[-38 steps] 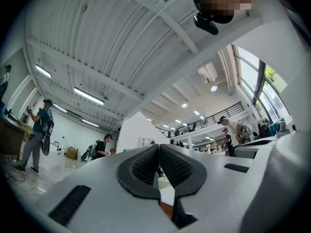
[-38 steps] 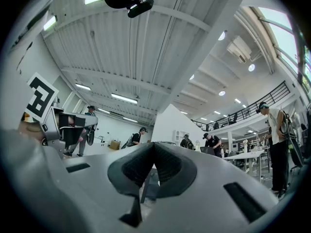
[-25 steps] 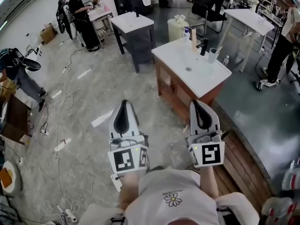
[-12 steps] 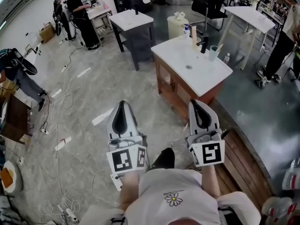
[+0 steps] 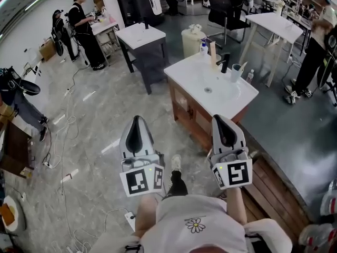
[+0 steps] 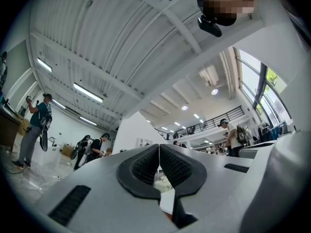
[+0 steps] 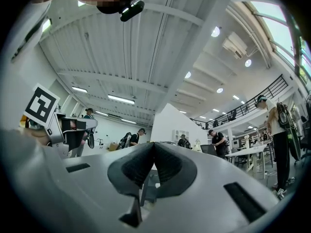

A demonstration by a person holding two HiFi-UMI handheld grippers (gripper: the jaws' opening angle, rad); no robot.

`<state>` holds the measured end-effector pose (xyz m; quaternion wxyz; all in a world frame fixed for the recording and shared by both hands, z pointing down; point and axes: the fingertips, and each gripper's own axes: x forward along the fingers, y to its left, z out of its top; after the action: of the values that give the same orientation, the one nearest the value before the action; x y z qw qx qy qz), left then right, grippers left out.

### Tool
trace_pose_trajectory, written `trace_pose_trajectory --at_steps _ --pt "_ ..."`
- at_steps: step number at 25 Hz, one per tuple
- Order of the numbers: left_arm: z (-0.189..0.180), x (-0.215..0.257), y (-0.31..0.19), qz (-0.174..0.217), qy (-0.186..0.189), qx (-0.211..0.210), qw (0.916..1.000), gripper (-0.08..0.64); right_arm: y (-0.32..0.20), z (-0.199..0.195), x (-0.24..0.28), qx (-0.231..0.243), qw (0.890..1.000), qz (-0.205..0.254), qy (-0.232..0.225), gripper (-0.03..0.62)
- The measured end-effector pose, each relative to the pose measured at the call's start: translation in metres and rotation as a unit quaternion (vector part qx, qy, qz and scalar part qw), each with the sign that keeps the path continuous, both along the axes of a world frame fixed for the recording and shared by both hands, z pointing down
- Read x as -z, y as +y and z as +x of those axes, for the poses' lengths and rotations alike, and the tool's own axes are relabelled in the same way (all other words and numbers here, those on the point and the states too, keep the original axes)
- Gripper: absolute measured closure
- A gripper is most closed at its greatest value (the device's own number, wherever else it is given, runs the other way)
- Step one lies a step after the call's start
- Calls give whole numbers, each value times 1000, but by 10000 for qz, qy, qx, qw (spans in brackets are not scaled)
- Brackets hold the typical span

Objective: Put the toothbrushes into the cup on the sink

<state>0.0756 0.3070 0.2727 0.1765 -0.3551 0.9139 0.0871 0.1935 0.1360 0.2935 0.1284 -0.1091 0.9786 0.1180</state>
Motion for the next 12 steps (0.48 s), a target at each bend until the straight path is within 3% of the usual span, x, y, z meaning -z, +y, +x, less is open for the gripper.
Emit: trace_pose_trajectory --at_steps 6,12 --pt "-64 0 -43 -46 -4 -205 9998 541 -40 -54 1 -263 9996 -64 -31 580" --pt "-156 9 -88 -37 -21 -283 9996 541 -80 -146 10 -297 9995 -43 -31 580"
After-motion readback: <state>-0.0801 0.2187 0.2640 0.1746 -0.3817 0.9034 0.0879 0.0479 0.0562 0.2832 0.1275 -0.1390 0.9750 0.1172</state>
